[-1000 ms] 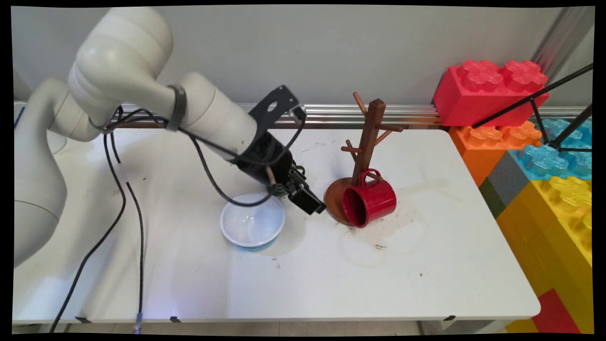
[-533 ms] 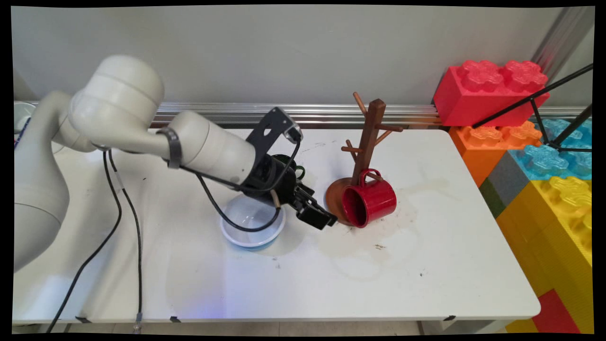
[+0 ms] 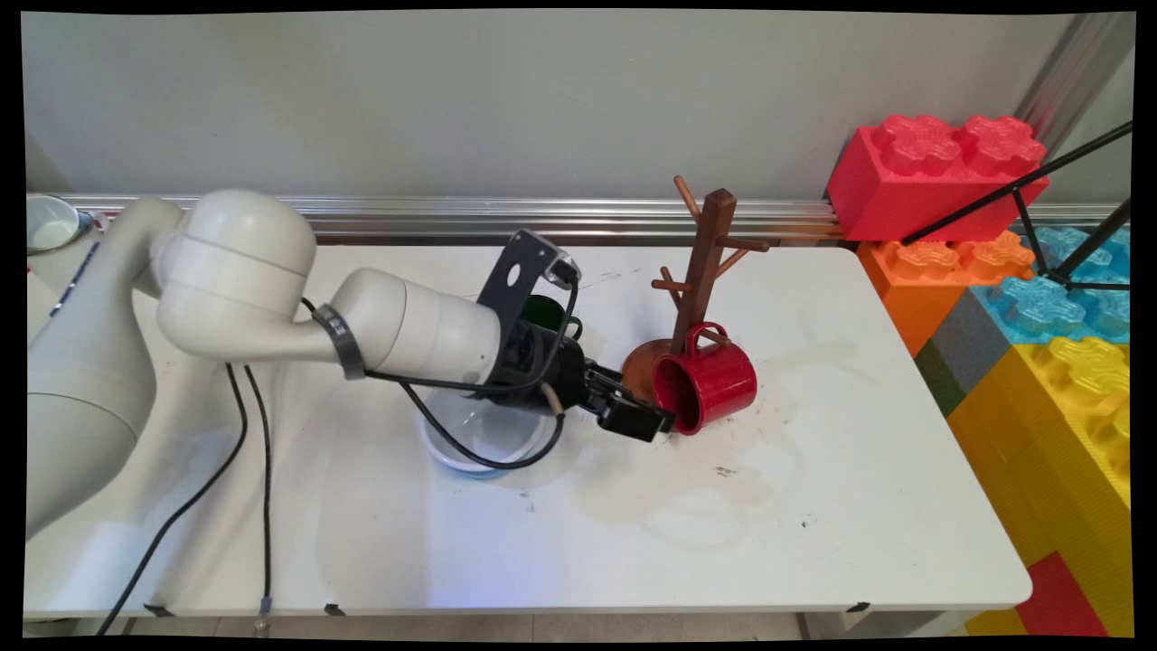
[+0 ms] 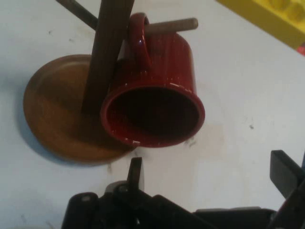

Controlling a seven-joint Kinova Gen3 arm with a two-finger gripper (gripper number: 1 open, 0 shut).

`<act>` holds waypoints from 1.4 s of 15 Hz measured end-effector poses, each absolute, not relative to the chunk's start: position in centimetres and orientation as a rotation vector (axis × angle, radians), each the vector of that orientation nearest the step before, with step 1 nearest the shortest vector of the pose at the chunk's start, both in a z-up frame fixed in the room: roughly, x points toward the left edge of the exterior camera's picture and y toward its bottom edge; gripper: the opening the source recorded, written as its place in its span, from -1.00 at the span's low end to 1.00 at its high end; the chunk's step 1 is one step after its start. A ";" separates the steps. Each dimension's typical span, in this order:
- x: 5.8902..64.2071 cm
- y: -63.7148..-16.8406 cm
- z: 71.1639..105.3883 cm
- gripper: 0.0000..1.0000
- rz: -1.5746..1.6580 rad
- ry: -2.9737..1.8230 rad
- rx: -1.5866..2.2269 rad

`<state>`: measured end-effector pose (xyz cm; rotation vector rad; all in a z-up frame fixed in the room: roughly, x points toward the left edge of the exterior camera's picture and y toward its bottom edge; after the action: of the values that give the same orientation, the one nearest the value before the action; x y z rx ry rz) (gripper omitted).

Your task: Pick up the red mug from the rack

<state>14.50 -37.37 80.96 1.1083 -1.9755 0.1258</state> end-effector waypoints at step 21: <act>10.2 -38.7 75.8 1.00 0.069 -1.738 1.230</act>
<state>10.23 -38.74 75.82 1.2301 -1.7381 0.0689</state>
